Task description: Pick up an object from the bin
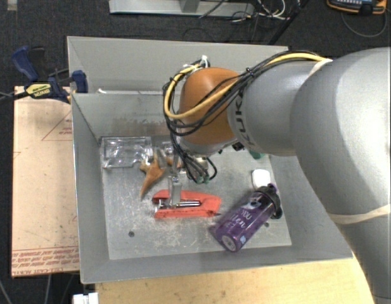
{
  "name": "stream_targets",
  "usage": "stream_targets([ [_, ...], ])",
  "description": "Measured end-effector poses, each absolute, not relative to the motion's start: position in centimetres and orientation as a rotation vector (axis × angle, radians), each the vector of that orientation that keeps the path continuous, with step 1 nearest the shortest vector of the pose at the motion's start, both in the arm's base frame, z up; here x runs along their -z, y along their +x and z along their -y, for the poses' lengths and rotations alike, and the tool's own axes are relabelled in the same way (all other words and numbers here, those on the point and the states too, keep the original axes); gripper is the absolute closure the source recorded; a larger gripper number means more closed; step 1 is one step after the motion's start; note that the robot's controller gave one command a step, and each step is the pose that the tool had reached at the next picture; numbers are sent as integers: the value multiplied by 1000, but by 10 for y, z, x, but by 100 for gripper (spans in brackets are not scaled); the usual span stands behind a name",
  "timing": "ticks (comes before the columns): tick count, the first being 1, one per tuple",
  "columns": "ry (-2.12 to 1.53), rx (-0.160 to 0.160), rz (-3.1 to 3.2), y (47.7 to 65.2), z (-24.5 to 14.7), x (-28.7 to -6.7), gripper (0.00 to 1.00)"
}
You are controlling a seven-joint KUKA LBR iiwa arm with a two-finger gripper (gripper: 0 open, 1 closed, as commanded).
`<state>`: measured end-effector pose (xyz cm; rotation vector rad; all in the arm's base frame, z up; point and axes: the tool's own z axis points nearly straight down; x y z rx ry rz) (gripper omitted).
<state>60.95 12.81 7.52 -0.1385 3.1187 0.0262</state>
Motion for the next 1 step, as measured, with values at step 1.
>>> stream_targets([
  [1,-51,-29,-3131,571,-104,-81,100],
])
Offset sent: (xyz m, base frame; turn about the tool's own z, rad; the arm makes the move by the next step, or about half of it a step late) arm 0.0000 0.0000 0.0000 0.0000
